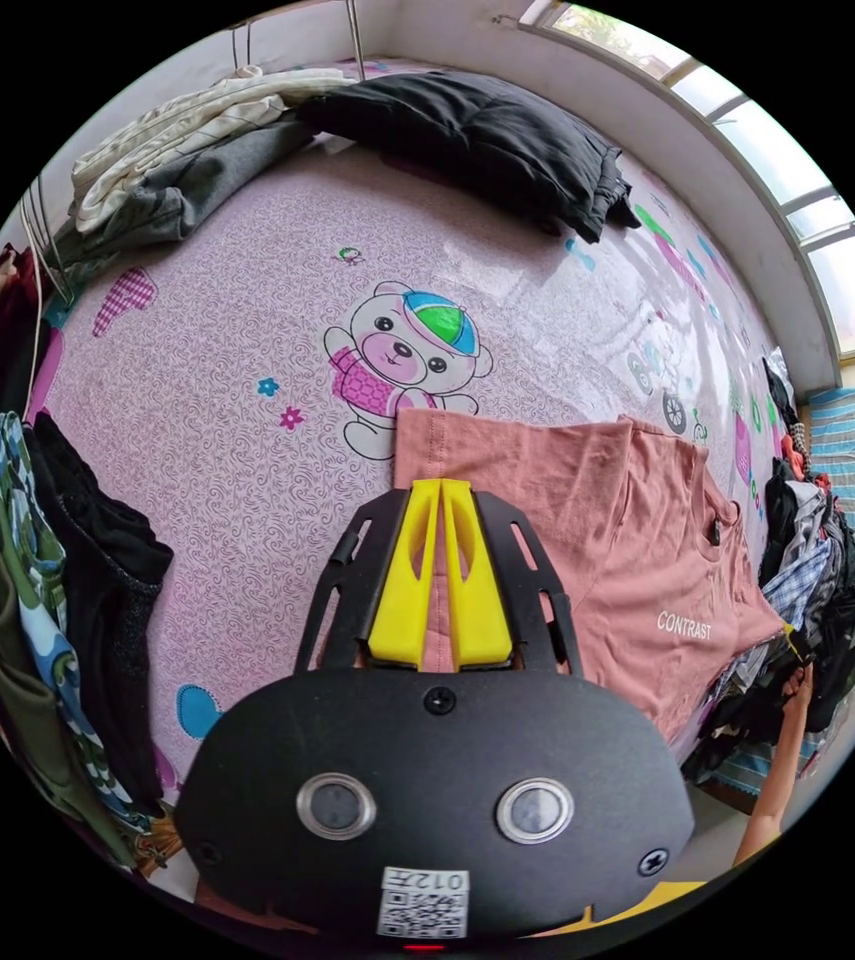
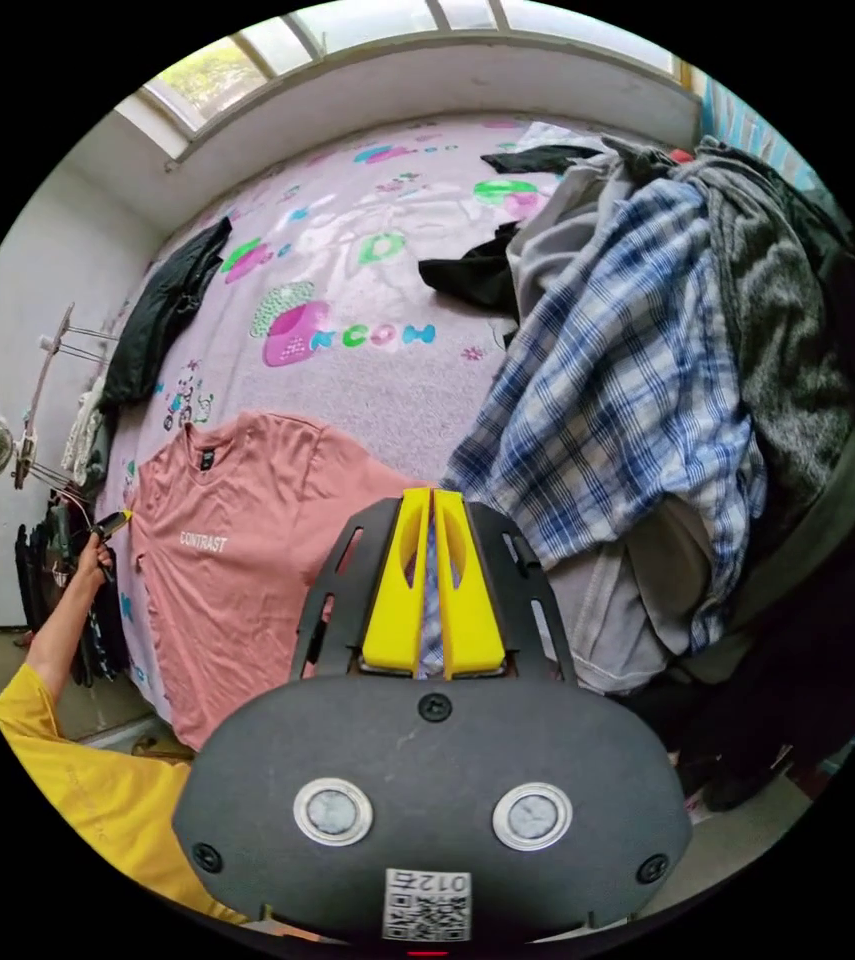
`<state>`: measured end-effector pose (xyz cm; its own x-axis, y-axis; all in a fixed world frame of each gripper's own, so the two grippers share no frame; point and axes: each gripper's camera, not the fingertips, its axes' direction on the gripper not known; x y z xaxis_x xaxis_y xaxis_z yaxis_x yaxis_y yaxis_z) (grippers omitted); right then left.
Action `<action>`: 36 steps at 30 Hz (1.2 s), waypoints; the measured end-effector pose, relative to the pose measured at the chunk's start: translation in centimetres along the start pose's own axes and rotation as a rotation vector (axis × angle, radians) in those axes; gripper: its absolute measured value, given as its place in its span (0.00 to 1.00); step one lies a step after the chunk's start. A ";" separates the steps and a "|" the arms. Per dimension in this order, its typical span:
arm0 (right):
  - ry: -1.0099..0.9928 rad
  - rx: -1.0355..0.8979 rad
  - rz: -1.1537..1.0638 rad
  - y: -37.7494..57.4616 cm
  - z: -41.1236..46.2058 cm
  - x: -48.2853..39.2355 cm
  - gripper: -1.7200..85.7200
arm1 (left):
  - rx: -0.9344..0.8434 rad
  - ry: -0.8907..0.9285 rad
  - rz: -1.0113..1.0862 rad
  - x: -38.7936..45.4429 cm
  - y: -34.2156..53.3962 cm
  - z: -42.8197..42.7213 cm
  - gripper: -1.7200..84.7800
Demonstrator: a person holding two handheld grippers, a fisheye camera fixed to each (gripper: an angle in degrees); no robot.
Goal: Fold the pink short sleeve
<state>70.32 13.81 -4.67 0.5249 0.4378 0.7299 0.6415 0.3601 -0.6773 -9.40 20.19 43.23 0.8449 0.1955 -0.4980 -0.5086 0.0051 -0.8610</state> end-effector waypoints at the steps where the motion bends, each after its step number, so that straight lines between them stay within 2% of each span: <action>1: -0.006 0.019 -0.002 -0.8 -0.1 -0.6 0.02 | 0.000 -0.002 0.000 0.0 0.0 0.0 0.02; 3: 0.095 -0.051 0.053 -2.2 1.4 -1.2 0.02 | 0.001 -0.012 0.000 -0.1 0.2 0.1 0.02; 5: 0.198 -0.209 0.075 -3.6 4.8 -1.8 0.02 | 0.002 -0.019 -0.005 -0.2 0.4 0.1 0.02; 8: 0.300 -0.290 0.093 -3.8 7.4 -2.3 0.03 | 0.006 -0.029 -0.005 -0.4 0.7 0.3 0.02; 12: 0.316 -0.201 0.123 -2.9 6.7 -2.6 0.03 | 0.014 -0.027 0.009 -1.0 1.3 0.6 0.02; 15: 0.349 0.037 0.177 -0.9 3.8 -3.1 0.03 | 0.022 -0.027 0.023 -1.5 1.8 0.8 0.02; 17: 0.217 0.137 0.081 1.3 3.2 -4.8 0.02 | 0.029 -0.044 0.046 -1.6 2.1 1.0 0.02; 20: 0.174 -0.027 -0.019 2.8 6.9 -6.9 0.02 | 0.032 -0.051 0.054 -1.9 2.4 1.3 0.02; 25: 0.138 -0.166 0.030 4.2 11.9 -7.0 0.02 | 0.028 -0.039 0.040 -3.1 2.9 2.0 0.02; 26: 0.141 -0.129 0.032 4.2 11.9 -6.9 0.02 | 0.029 -0.039 0.044 -3.4 3.1 2.2 0.02; 33: 0.230 -0.228 0.011 5.7 13.7 -6.0 0.02 | 0.026 -0.032 0.052 -5.4 4.3 3.4 0.02; 36: 0.229 -0.175 0.028 6.3 13.5 -6.0 0.02 | -0.001 -0.007 0.063 -6.5 4.9 3.8 0.02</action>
<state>63.68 24.61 -14.55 0.6438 0.2413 0.7261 0.7010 0.1944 -0.6862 -17.96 22.68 42.65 0.8101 0.2020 -0.5504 -0.5605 -0.0083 -0.8281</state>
